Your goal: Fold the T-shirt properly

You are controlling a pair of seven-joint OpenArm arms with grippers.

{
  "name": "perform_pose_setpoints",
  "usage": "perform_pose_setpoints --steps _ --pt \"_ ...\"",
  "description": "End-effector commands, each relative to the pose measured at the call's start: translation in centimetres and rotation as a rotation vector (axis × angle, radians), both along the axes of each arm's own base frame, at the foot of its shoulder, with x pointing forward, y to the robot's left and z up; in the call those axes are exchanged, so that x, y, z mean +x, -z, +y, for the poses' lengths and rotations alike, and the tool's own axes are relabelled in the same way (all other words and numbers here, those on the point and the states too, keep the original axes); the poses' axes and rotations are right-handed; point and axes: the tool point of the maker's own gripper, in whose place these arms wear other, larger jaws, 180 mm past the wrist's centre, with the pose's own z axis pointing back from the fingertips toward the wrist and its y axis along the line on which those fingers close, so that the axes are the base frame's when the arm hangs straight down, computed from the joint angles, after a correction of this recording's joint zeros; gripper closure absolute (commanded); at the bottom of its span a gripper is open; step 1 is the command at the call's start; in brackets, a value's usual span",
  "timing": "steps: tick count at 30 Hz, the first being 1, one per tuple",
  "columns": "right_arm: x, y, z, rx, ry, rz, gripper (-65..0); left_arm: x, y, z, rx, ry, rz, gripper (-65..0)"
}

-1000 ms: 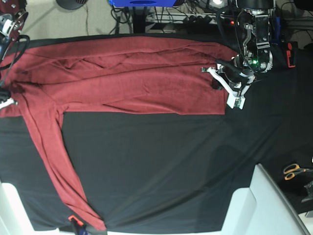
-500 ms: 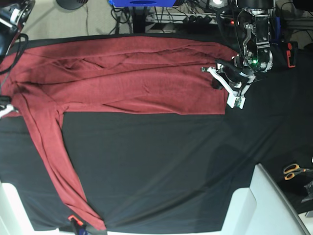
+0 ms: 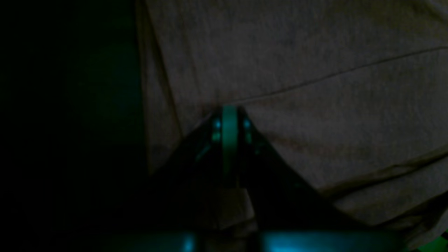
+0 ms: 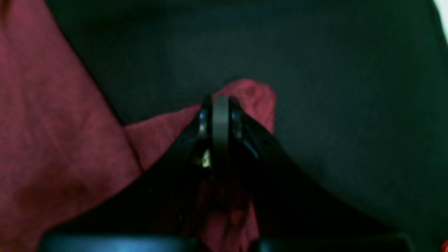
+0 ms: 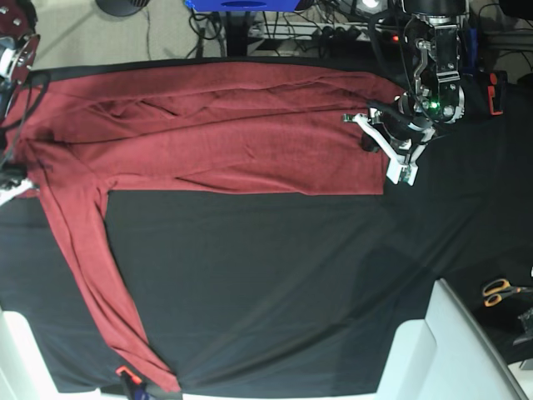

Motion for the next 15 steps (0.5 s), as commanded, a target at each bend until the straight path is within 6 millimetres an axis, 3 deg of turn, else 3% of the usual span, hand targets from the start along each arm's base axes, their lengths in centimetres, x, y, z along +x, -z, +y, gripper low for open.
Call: perform_pose_setpoints --steps 1,6,10,15 --pt "0.5 -1.0 -1.3 -0.024 0.009 -0.004 -0.3 -1.1 0.7 1.2 0.049 -0.008 0.058 0.0" --pt "0.9 -1.6 -1.6 -0.032 0.015 -0.032 -0.3 -1.0 0.5 1.1 0.049 -0.007 0.054 0.0" --pt "1.9 -5.1 -2.3 -0.135 -0.031 -0.135 -0.3 -1.0 0.4 1.3 0.051 -0.012 0.05 0.0" --pt "4.2 -9.2 -0.7 -0.191 -0.082 -0.192 -0.8 -0.6 0.2 1.4 0.052 -0.015 0.042 0.0"
